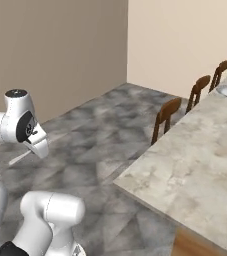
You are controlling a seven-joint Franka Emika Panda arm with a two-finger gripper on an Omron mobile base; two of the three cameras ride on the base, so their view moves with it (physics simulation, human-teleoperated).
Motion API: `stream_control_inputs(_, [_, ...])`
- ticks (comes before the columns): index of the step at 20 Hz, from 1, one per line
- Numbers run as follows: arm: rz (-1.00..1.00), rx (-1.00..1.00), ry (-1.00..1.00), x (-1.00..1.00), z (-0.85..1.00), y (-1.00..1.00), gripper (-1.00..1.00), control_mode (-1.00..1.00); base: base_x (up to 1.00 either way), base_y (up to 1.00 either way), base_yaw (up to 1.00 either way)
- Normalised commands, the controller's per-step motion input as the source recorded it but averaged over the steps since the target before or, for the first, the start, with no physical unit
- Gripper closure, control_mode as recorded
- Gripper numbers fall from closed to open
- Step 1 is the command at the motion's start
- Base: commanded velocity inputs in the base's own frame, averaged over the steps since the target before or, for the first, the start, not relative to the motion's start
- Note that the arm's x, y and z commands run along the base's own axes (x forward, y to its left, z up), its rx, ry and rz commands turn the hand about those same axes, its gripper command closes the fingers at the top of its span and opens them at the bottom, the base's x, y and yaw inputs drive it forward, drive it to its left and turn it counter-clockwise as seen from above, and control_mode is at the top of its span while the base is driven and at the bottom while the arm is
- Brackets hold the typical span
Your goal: Take the fork and place it on the left side of the plate. Then take the spoon and place it on the right side of the plate. Make sure they're directly next to the plate.
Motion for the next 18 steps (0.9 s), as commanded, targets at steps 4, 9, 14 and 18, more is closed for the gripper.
stream_control_inputs(4, [0.00, 0.00, 0.00, 0.00, 0.00, 0.00, 1.00, 1.00, 0.77, 0.39, -0.30])
stream_control_inputs(9, [0.00, 0.00, 0.00, 0.00, 0.00, 0.00, 1.00, 1.00, 0.77, 0.39, -0.32])
stream_control_inputs(14, [0.00, 0.00, 0.00, 0.00, 0.00, 0.00, 1.00, 1.00, 0.75, 0.37, -0.36])
stream_control_inputs(18, [0.00, 0.00, 0.00, 0.00, 0.00, 0.00, 1.00, 1.00, 0.73, 0.38, -0.37])
